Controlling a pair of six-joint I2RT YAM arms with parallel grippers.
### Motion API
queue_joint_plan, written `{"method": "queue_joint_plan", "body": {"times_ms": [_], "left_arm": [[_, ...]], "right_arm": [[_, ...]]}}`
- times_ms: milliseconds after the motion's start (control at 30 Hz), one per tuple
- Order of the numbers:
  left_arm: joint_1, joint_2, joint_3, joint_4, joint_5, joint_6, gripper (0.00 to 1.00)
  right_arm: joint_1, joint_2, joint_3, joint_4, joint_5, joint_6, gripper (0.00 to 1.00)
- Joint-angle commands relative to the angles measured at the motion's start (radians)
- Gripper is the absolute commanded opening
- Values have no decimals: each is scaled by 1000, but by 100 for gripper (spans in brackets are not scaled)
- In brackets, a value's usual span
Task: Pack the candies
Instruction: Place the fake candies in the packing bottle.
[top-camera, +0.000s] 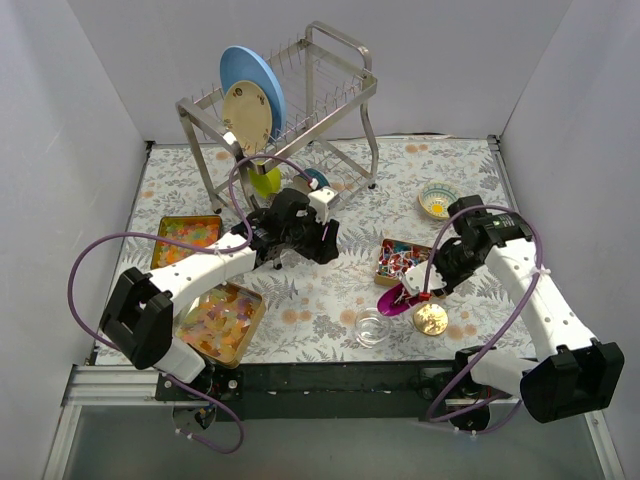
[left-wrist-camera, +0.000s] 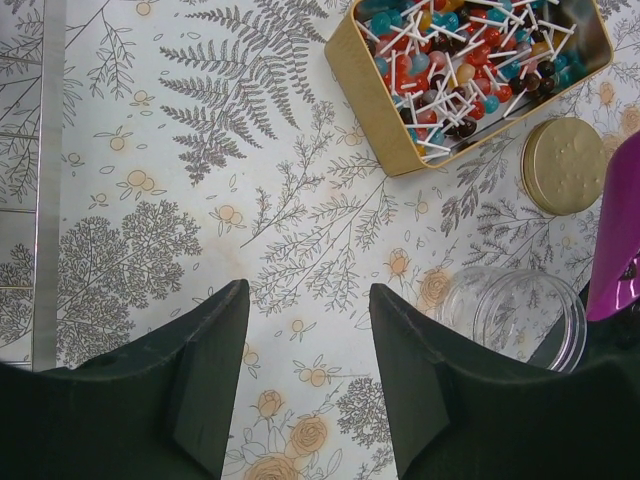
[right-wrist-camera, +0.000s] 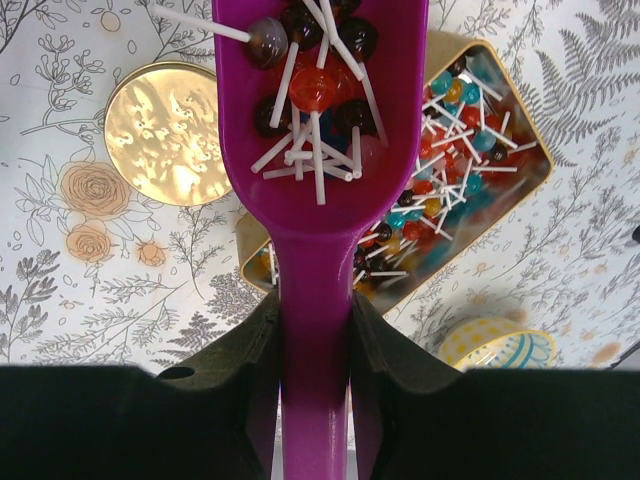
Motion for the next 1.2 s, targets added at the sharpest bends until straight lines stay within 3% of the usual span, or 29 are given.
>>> {"method": "queue_joint_plan", "body": {"times_ms": [0,667,1167], "left_arm": [[4,-44,-11,27,3,15,51],[9,-99,-51,67,18,15,51],[9,-99,-35,85,60,15,51]], "right_arm": [[78,-20,29,-22,59,24,1],[404,16,43,27,328,337,1],[479,40,60,6,438,416,1]]}}
